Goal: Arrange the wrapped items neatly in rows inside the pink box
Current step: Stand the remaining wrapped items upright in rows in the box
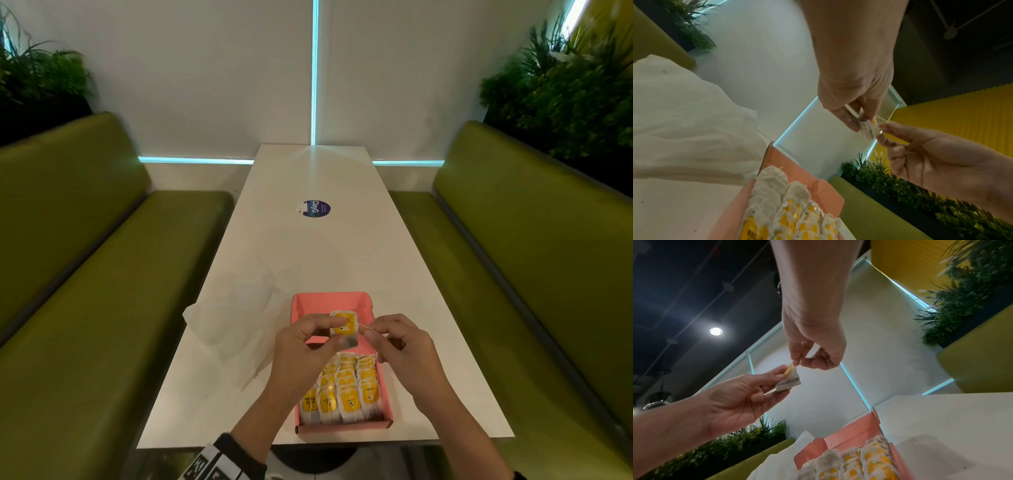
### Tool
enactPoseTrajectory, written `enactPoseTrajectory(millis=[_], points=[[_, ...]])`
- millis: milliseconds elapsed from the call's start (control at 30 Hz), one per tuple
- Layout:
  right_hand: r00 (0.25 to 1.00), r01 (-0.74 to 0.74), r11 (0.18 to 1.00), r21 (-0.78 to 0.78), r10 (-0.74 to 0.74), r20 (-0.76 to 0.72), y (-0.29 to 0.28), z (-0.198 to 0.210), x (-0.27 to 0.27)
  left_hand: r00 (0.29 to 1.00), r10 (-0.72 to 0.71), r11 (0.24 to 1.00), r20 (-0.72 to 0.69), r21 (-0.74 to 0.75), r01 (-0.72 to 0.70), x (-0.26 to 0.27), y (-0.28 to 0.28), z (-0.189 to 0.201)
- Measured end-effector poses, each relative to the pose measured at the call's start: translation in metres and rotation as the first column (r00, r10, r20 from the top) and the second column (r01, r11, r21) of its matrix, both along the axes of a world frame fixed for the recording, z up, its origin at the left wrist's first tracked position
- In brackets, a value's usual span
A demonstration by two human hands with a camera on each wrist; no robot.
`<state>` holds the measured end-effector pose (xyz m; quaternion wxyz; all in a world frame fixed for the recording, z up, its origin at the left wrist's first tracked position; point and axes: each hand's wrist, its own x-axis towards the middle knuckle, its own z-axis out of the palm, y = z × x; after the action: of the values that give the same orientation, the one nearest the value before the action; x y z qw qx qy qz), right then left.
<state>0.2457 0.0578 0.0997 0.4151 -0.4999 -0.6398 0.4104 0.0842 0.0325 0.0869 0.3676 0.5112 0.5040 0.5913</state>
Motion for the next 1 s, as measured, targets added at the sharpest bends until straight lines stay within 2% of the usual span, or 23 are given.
enactPoseTrajectory(millis=[100,200,267,333,400,467,533,767,1000], points=[[0.983,-0.069,0.996,-0.06,0.057,-0.174,-0.003,0.006,0.001,0.998,0.031,0.995,-0.062,0.096,-0.025,0.0,0.0,-0.001],[0.974,-0.155,0.984,-0.09,0.138,-0.177,-0.006,0.009,0.002,0.99,0.068,0.983,-0.12,0.178,-0.046,0.001,0.002,-0.006],[0.99,-0.128,0.987,-0.1,0.122,-0.069,-0.005,0.009,0.001,0.987,0.083,0.97,-0.139,0.238,-0.048,0.002,0.003,-0.01],[0.988,-0.08,0.995,-0.064,0.088,0.13,-0.002,0.008,-0.001,0.978,0.098,0.947,-0.182,0.32,-0.036,0.003,0.002,-0.012],[0.944,-0.078,0.997,-0.018,0.08,0.32,0.001,0.005,-0.002,0.964,0.118,0.92,-0.238,0.391,-0.016,0.005,0.001,-0.013],[0.869,-0.118,0.993,0.025,0.091,0.486,0.003,0.002,-0.003,0.954,0.131,0.908,-0.272,0.42,-0.005,0.007,-0.001,-0.014],[0.815,-0.144,0.988,0.046,0.092,0.572,0.003,0.001,-0.005,0.951,0.125,0.904,-0.282,0.427,0.008,0.008,-0.002,-0.014],[0.845,-0.131,0.983,0.13,0.042,0.532,0.004,0.001,-0.008,0.96,0.062,0.905,-0.273,0.422,0.062,0.005,0.0,-0.019],[0.878,-0.131,0.985,0.112,0.063,0.474,0.008,-0.001,-0.005,0.972,-0.009,0.93,-0.236,0.355,0.095,0.002,0.003,-0.019]])
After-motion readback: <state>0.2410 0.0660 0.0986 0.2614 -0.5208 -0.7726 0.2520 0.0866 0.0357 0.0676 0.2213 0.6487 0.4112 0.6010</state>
